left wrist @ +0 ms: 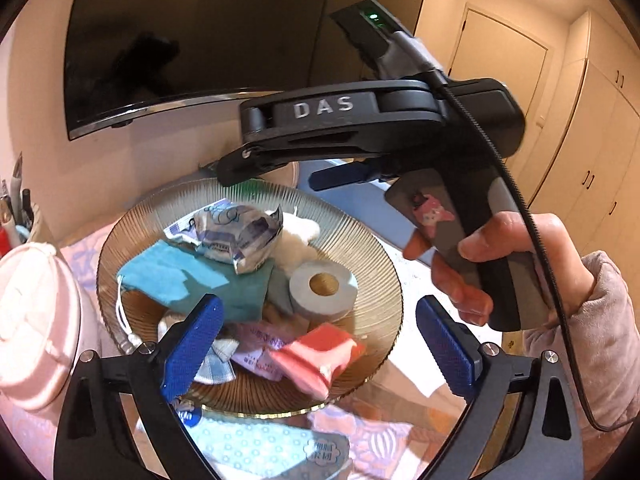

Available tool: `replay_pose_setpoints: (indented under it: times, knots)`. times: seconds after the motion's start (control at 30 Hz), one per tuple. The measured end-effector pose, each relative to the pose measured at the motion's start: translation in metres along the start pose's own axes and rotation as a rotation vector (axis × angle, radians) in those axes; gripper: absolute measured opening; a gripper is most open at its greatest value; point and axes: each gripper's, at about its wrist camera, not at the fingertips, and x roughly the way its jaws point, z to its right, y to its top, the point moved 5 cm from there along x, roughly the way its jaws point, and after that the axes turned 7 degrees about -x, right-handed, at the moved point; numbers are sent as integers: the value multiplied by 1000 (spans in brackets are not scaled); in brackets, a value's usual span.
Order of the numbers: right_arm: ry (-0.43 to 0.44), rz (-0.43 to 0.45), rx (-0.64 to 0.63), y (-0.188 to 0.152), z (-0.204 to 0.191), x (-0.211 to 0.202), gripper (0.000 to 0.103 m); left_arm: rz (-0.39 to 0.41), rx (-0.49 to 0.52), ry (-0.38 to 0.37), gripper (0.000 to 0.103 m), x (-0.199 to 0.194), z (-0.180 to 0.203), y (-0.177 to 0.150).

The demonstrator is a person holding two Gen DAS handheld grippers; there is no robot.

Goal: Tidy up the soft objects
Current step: 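Carry the red packet and wipes bag to the glass bowl and release both, then move both tools back over the bed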

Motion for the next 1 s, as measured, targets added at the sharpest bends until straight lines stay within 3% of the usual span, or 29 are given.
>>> replay_pose_setpoints:
  times: [0.43, 0.6, 0.83, 1.0]
  knots:
    - [-78, 18, 7, -42, -26, -40, 103, -34, 40, 33, 97, -25, 7, -23]
    - [-124, 36, -35, -62, -57, -60, 103, -28, 50, 89, 97, -52, -6, -37]
    - [-7, 77, -64, -79, -127, -78, 103, 6, -6, 224, 97, -102, -57, -52]
    - [110, 71, -85, -82, -186, -63, 103, 23, -80, 321, 97, -133, -112, -66]
